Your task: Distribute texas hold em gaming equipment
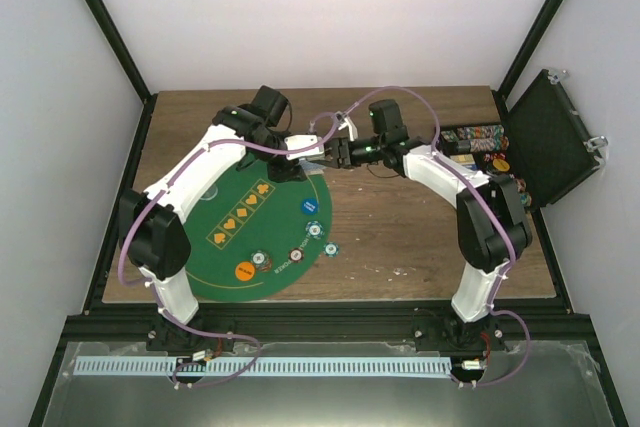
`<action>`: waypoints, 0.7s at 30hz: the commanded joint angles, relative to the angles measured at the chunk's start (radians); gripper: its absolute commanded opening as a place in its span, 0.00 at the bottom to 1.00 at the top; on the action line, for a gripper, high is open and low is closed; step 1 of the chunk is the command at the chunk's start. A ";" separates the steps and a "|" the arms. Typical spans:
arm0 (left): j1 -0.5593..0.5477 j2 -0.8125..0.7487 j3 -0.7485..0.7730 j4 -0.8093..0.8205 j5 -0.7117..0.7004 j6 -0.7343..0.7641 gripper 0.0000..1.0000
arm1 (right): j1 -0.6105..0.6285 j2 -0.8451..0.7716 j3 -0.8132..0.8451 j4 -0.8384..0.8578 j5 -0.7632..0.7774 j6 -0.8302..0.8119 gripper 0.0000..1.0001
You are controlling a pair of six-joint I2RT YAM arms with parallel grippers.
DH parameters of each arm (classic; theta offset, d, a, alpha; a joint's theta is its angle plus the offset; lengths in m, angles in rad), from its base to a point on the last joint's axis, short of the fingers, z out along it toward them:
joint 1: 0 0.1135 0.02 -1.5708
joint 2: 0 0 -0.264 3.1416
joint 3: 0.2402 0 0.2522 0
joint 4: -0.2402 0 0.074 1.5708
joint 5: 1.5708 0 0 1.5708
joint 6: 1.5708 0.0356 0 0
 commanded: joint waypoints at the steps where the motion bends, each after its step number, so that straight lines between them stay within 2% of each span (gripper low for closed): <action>1: 0.006 -0.018 0.008 0.000 0.016 0.004 0.49 | -0.024 -0.047 -0.018 -0.044 0.078 -0.024 0.64; 5: 0.009 -0.019 0.000 -0.004 0.016 0.004 0.49 | -0.041 -0.074 -0.041 -0.065 0.097 -0.037 0.60; 12: 0.011 -0.009 -0.007 0.007 0.017 -0.009 0.49 | -0.039 -0.076 -0.013 -0.079 0.031 -0.052 0.52; 21: 0.017 0.009 -0.017 0.024 0.010 -0.026 0.49 | -0.033 -0.093 0.013 -0.094 -0.008 -0.073 0.52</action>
